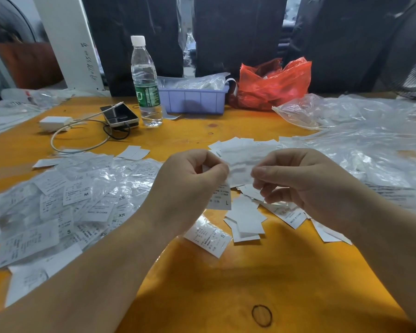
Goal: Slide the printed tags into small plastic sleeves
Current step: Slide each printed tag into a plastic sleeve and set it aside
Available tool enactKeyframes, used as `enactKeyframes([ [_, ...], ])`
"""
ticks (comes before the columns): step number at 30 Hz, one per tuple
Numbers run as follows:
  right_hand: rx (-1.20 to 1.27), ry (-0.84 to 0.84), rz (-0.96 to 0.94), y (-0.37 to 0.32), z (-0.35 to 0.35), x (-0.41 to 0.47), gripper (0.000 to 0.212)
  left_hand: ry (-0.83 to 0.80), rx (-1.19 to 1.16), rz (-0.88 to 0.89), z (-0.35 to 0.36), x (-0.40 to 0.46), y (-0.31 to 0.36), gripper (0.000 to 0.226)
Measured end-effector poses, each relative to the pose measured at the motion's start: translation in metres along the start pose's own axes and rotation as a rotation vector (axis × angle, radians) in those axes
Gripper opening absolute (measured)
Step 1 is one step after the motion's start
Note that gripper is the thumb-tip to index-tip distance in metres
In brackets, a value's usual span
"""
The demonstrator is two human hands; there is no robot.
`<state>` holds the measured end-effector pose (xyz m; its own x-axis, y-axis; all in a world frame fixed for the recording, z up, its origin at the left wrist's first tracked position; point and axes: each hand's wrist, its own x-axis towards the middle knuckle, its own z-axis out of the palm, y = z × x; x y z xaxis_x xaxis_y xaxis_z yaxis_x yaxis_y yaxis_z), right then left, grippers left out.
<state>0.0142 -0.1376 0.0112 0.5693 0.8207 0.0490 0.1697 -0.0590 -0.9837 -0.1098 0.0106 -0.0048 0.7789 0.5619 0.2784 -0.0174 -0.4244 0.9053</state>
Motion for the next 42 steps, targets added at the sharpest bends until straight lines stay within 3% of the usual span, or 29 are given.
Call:
enactKeyframes([
  [15, -0.002, -0.064, 0.019, -0.001, -0.004, 0.002, 0.035, -0.088, -0.005, 0.021, 0.002, 0.001, -0.002, 0.017],
  [20, -0.03, -0.066, -0.002, 0.0, -0.004, 0.002, 0.027, -0.095, 0.019, 0.017, 0.002, 0.0, -0.001, 0.017],
  [26, -0.077, -0.046, -0.021, 0.001, -0.006, 0.002, 0.036, -0.097, 0.044, 0.01, 0.002, 0.0, -0.001, 0.017],
  [30, -0.045, -0.003, 0.002, 0.002, -0.007, 0.003, 0.043, -0.048, 0.035, 0.03, 0.002, -0.001, 0.0, 0.016],
  [35, -0.072, 0.011, 0.124, 0.002, -0.006, 0.004, 0.065, 0.11, 0.155, 0.195, 0.004, -0.006, 0.004, 0.018],
  [42, -0.043, -0.144, 0.056, 0.003, 0.0, 0.001, 0.031, 0.138, 0.425, 0.481, 0.009, -0.011, 0.006, 0.012],
])
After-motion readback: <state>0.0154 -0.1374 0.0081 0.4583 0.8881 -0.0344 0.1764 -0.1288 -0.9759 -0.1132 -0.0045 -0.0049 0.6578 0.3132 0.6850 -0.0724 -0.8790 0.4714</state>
